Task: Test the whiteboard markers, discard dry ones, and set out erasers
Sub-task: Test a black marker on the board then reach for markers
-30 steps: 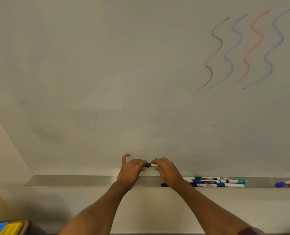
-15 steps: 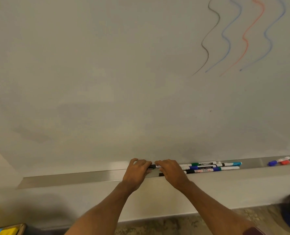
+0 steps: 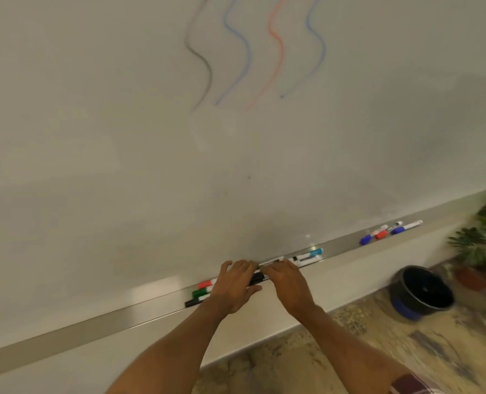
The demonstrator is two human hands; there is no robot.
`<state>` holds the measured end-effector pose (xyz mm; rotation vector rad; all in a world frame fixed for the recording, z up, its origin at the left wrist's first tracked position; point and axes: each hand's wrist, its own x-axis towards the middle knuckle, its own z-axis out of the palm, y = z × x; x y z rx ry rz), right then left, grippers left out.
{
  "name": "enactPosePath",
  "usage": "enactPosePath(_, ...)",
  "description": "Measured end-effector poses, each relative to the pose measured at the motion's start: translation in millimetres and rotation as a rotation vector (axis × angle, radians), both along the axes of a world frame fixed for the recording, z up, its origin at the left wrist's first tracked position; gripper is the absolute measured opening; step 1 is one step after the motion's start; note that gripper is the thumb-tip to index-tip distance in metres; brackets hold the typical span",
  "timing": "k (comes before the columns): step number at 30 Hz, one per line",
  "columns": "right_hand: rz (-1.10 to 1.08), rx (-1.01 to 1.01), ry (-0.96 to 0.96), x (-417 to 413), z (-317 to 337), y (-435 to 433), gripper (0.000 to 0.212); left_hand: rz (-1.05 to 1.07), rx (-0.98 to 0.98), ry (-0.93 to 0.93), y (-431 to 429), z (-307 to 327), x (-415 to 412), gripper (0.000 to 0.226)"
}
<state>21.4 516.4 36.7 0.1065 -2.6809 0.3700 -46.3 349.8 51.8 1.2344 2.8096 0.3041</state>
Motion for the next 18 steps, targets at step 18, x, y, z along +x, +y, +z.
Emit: enactPosePath(18,-0.087,-0.121,-0.059,-28.1,-28.6,287.3,0.027,-0.007,-0.008,-0.071,293.0,-32.9,-12.1,0.051)
